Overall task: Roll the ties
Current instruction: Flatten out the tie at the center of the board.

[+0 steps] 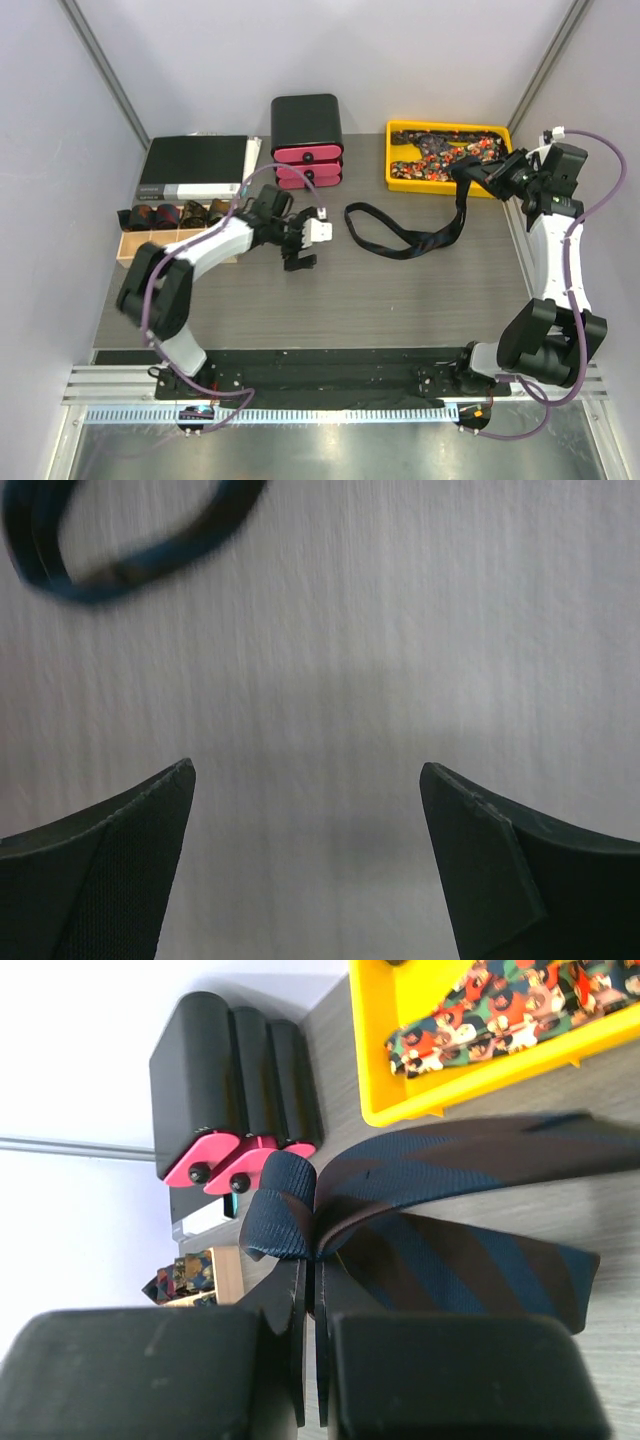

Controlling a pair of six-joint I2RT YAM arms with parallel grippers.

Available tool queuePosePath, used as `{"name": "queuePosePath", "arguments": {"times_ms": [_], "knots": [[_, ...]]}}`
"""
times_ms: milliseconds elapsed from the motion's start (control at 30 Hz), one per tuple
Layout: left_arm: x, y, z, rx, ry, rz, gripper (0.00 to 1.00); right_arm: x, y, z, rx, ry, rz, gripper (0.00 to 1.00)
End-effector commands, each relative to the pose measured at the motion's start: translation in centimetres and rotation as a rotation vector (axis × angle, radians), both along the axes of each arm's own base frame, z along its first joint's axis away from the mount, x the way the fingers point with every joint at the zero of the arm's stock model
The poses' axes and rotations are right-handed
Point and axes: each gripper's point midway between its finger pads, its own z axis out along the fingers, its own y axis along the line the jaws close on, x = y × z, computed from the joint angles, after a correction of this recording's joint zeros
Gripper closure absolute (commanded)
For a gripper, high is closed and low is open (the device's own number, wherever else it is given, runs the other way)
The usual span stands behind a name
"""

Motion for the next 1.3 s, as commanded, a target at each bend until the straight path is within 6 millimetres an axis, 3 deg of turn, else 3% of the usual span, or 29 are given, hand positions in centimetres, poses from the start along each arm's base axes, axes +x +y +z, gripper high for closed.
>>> {"name": "queuePosePath", "arguments": {"times_ms": [0, 67, 167, 267, 400, 667, 767, 800, 833, 900, 933, 967, 1033, 1100, 1167, 1267], "knots": [[4.6, -6.1, 2.0, -0.076, -0.239, -0.256, 0.09, -0.3, 0.5, 3.3, -0.028, -0.112, 0.02, 0.99], [6.1, -7.8, 1.5, -0.088, -0.229, -0.299, 0.1, -0.4, 0.5, 3.5, -0.036, -0.117, 0.023, 0.99], [6.9, -10.0, 1.9, -0.119, -0.264, -0.354, 0.11, -0.5, 0.5, 3.5, -0.044, -0.113, 0.03, 0.99], [7.3, -11.2, 0.6, -0.117, -0.276, -0.395, 0.12, -0.6, 0.6, 3.4, -0.051, -0.113, 0.038, 0.99], [7.7, -12.3, -2.1, -0.09, -0.271, -0.43, 0.16, -0.6, 0.7, 3.2, -0.051, -0.111, 0.054, 0.99], [8.7, -12.8, -4.5, 0.023, -0.23, -0.445, 0.32, -1.1, 1.0, 4.3, -0.07, -0.142, 0.074, 0.99], [7.7, -11.2, -4.2, 0.102, -0.166, -0.448, 0.46, -1.3, 0.5, 4.6, -0.074, -0.147, 0.065, 0.99], [7.4, -10.5, -4.0, 0.127, -0.144, -0.446, 0.57, -1.4, 0.3, 4.7, -0.071, -0.145, 0.06, 0.99], [6.0, -9.1, -4.0, 0.179, -0.078, -0.45, 0.61, -1.5, -0.1, 4.7, -0.068, -0.145, 0.053, 0.99], [4.5, -7.7, -1.8, 0.193, -0.034, -0.435, 0.73, -1.6, -0.4, 5.2, -0.063, -0.154, 0.046, 0.99], [2.3, -6.5, -1.4, 0.195, 0.075, -0.415, 0.76, -1.7, -0.9, 5.3, -0.058, -0.155, 0.035, 0.99], [1.6, -5.8, 1.3, 0.168, 0.07, -0.394, 0.79, -1.9, -1.0, 5.5, -0.047, -0.158, 0.038, 0.99], [-0.8, -4.5, 2.9, 0.157, 0.148, -0.349, 0.87, -2.3, -1.5, 5.7, -0.024, -0.157, 0.022, 0.99], [-2.9, -3.1, 5.6, 0.132, 0.23, -0.262, 0.94, -2.7, -1.7, 4.5, 0.002, -0.13, 0.013, 0.99], [-4.0, -1.1, 5.6, 0.163, 0.345, -0.147, 0.98, -2.9, -1.8, 1.8, 0.042, -0.067, 0.0, 0.99], [-3.6, 1.6, 5.1, 0.2, 0.468, 0.031, 1.0, -2.6, -2.2, -2.1, 0.073, 0.017, -0.012, 0.99]]}}
